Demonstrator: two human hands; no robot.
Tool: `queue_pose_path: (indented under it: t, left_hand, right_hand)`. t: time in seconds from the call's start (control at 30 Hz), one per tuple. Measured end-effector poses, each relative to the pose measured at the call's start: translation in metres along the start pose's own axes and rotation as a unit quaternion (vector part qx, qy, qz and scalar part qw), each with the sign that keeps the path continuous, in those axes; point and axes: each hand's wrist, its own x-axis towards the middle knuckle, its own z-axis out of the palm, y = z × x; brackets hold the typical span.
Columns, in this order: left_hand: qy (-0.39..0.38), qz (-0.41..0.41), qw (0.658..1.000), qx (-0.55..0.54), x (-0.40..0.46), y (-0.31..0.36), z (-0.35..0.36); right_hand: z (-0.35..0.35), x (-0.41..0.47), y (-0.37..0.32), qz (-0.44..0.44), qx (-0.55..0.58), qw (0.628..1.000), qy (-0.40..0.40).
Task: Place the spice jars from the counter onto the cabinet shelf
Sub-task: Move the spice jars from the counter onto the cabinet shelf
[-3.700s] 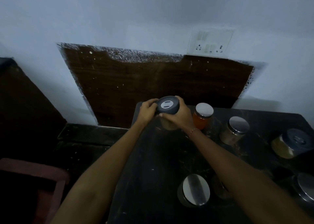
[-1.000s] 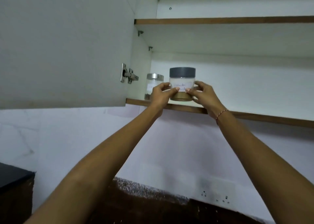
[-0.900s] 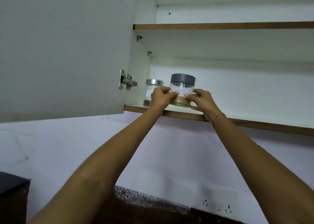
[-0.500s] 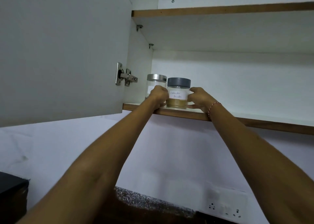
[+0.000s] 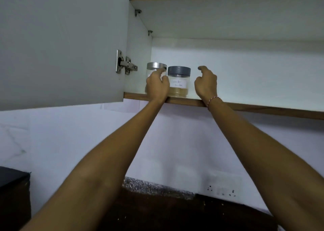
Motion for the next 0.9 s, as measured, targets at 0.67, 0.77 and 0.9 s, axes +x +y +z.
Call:
queue_pose_path:
  t: [0.67,0.77,0.9]
  left_hand:
    - [-0.323,0.090,0.934,0.121,-0.390,-0.066,-0.019]
    - [-0.373,0.060,0.919,0.110,-0.453,-0.069,-0.033]
    - [-0.448,0.017,0.889,0.097,-0.534,-0.080,-0.067]
  right_hand:
    - [-0.047,-0.372,0.130,0.045,-0.186,0.981,-0.011]
    - [-0.063,-0.435,0.146,0.090,-0.197,0.975,-0.051]
    - [-0.080,-0.529,0.157,0.144,-0.184,0.966,-0.106]
